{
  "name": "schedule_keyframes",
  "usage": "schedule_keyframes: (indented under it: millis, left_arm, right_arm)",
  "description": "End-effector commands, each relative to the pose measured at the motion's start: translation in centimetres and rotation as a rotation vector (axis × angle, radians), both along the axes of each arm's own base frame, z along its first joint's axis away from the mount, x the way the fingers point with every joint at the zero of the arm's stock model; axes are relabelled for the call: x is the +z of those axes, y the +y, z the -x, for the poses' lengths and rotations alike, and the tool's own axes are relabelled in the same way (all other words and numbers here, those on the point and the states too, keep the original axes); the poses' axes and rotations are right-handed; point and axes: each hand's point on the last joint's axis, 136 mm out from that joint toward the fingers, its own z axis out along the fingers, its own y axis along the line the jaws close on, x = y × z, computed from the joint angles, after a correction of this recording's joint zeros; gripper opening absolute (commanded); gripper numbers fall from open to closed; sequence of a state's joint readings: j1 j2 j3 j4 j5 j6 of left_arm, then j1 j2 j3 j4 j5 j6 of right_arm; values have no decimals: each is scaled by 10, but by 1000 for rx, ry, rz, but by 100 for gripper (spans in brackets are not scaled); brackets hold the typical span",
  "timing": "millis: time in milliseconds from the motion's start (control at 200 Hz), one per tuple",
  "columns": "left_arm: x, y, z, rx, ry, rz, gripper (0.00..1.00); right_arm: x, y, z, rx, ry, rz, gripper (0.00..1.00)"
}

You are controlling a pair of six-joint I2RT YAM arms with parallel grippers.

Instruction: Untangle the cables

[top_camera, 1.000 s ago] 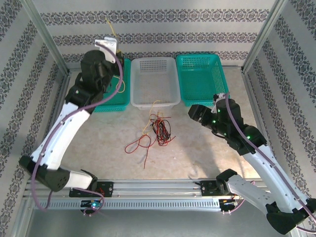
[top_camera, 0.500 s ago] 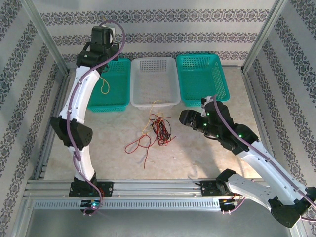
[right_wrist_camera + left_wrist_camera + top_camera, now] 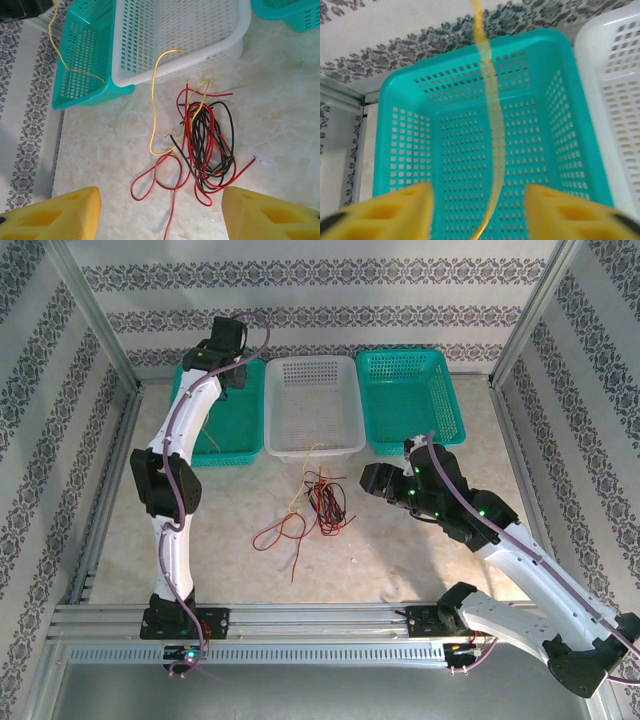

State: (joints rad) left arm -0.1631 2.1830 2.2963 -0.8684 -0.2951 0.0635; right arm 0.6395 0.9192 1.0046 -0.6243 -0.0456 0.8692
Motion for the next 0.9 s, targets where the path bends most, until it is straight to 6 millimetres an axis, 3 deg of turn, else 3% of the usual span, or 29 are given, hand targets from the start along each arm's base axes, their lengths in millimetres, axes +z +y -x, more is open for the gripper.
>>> schedule_keyframes:
  millis: [0,100,215,325,435,535,580,715,790,895]
  left_arm:
    - [27,26,-1,129,-86,-39,70]
    - [50,26,2,163,-165,17,72]
    - [78,14,17,149,-238,149,65]
    - [105,-6,50,82,-344,332,65]
    - [114,-39,103,-59,-449,570,67]
    - [78,-73,154,-160,-357,750,58]
    - [50,-94,176,-206,-277,798,55]
    - [-33,-150,240,-307,-67,787,53]
    - [-63,-168,259,-319,2,805,54]
    - [-85,-186,266,-334,53,846,56]
  right_arm:
    - [3,2,2,4,-4,-12,65]
    - [2,2,1,5,-2,-5,65]
    - [-4,0,-4,-20,21,30,66]
    - [-24,-29,-6,-137,113,216,73]
    - [-32,-57,-7,-251,182,427,94]
    - [-28,-62,-10,-292,178,484,98]
    - [-25,-60,-12,-290,137,464,98]
    - [-16,-39,-22,-269,-36,145,99]
    - [-18,-35,-26,-242,-27,36,97]
    - [-26,-27,-27,-176,24,45,90]
